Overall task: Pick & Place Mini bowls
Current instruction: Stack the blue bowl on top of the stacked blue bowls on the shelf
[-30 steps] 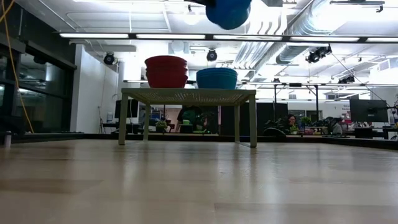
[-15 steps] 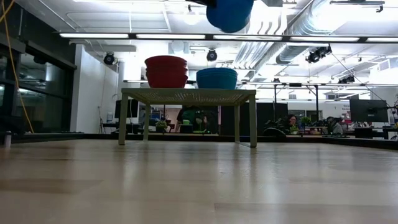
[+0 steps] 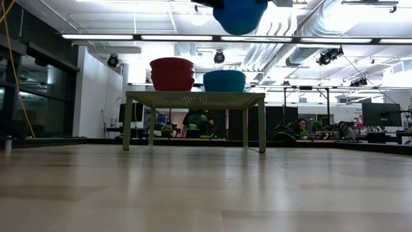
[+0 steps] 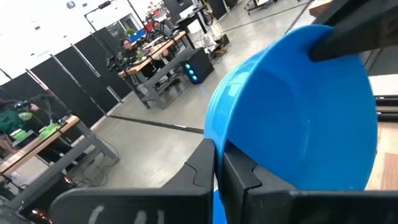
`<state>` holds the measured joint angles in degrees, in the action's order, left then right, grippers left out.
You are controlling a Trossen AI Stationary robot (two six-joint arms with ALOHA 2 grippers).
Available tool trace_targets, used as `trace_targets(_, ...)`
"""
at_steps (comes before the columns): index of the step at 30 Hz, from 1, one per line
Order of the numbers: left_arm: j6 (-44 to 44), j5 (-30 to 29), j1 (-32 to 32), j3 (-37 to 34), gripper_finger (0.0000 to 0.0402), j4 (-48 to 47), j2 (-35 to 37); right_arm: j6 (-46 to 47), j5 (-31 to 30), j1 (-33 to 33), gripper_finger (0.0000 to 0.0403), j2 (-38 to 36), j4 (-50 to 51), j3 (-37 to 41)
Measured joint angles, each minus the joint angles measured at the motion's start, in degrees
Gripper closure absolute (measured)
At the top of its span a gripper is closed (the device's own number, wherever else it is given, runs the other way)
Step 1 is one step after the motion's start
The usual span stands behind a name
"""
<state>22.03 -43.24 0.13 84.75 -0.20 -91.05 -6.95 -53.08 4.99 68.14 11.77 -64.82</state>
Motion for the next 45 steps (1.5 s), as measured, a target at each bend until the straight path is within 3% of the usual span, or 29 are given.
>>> trace_targets(8,1.3,1.3,-0.2,0.0,0.0368,-0.2,0.1,-0.9,0.2,-0.1,0.04,0.0,0.4,0.0)
trace_targets(13,7.3,4.9,-0.3,0.0,0.0308,0.0,0.1,-0.7,1.3,-0.1,0.0403,0.0,1.7,0.0)
trace_targets(17,10.7,8.2,-0.4,0.0,0.0252,0.8,-0.1,-0.8,6.5,-0.5,0.0402,0.4,2.2,0.1)
trace_targets(21,14.6,7.0,-0.3,0.0,0.0214,0.7,0.6,2.0,9.7,-1.9,0.0402,0.3,2.6,0.2)
trace_targets(25,18.2,4.7,-0.3,0.0,0.0205,-1.0,3.9,3.9,12.5,-4.7,0.0402,0.2,4.7,-0.2)
trace_targets(30,19.6,0.5,-0.1,0.0,0.0205,-7.7,9.3,9.0,20.5,-11.0,0.0402,0.1,11.9,-3.5)
trace_targets(38,12.4,1.1,-0.2,-0.6,0.0205,-24.7,17.2,14.7,38.4,-25.8,0.0402,0.7,17.3,-7.1)
trace_targets(45,6.1,1.8,-0.1,-8.6,0.0205,-22.9,22.0,16.1,50.6,-33.9,0.0402,8.2,23.5,-13.5)
